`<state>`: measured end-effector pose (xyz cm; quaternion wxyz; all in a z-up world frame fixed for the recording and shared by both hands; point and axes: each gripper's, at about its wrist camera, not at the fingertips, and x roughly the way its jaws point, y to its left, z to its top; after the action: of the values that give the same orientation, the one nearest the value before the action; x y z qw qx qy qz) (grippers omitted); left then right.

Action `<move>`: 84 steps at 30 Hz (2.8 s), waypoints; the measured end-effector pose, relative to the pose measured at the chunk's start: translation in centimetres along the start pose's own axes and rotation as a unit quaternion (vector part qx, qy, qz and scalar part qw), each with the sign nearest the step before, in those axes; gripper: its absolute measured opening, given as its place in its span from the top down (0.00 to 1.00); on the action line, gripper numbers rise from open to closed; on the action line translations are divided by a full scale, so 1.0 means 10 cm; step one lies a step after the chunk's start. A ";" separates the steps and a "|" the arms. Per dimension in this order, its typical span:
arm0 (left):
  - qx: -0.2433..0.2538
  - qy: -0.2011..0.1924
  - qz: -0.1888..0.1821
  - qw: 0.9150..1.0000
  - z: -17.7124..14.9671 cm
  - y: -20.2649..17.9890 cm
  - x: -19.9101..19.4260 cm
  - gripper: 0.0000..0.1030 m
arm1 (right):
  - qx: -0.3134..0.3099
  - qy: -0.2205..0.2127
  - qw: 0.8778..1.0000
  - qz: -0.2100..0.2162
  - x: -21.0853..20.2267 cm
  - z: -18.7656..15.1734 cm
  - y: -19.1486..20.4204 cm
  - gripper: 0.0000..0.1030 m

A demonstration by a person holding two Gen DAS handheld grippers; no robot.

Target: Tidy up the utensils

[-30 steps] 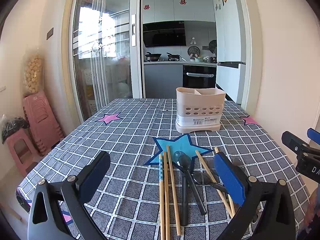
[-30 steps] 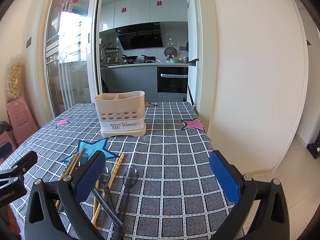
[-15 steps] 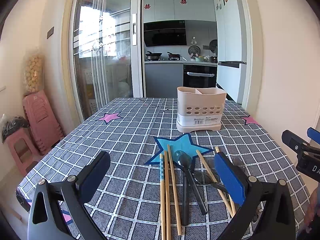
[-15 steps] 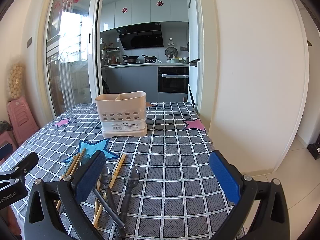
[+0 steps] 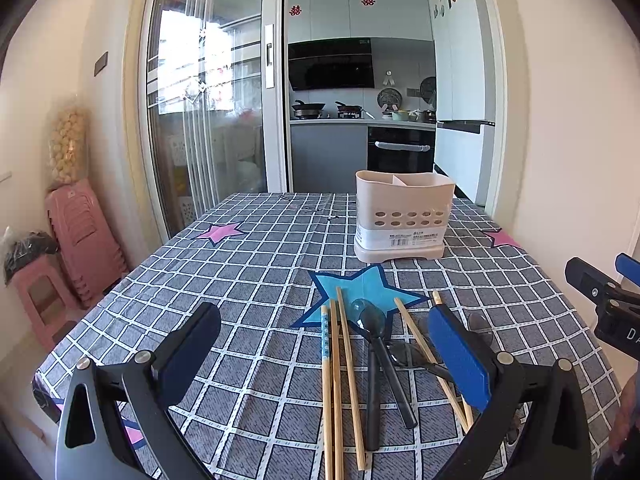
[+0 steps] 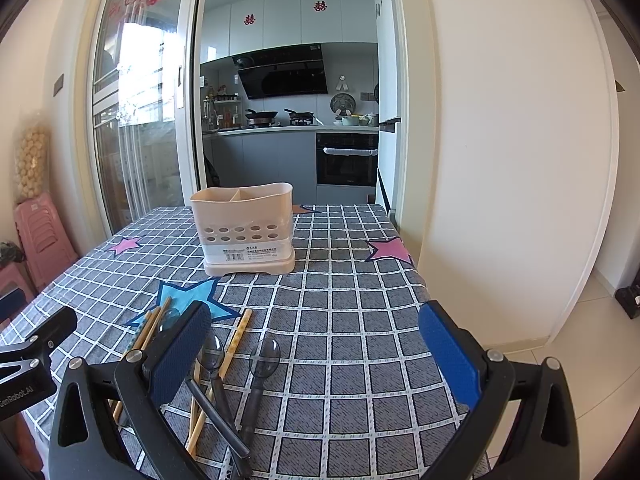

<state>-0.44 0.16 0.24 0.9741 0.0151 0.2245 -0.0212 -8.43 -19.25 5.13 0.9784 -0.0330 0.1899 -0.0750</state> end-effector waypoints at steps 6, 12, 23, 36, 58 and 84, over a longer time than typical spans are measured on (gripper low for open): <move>0.002 0.038 0.013 0.999 -0.02 0.12 0.17 0.00 | 0.000 0.018 1.000 0.007 0.09 0.04 0.01 0.00; -0.003 0.143 0.015 0.990 -0.11 0.40 0.64 0.00 | 0.018 0.101 0.994 0.023 0.40 0.05 -0.11 0.00; 0.001 0.254 -0.015 0.967 -0.31 0.54 1.13 0.00 | 0.015 0.283 0.956 0.080 1.05 -0.13 0.01 0.17; -0.001 0.301 -0.018 0.953 -0.34 0.45 1.48 0.00 | -0.036 0.382 0.921 0.061 1.36 -0.38 0.35 0.45; 0.055 0.328 -0.100 0.938 0.03 0.08 1.59 0.63 | -0.005 0.411 0.898 0.159 1.50 -0.19 0.18 0.88; -0.068 0.081 -0.147 0.983 2.25 0.03 1.73 0.64 | 0.062 0.220 0.936 0.269 1.98 1.72 0.08 0.88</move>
<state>24.90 -1.00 12.89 0.9378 -0.0831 0.3031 -0.1473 16.28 -20.95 13.76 0.8957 0.0973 0.3976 0.1736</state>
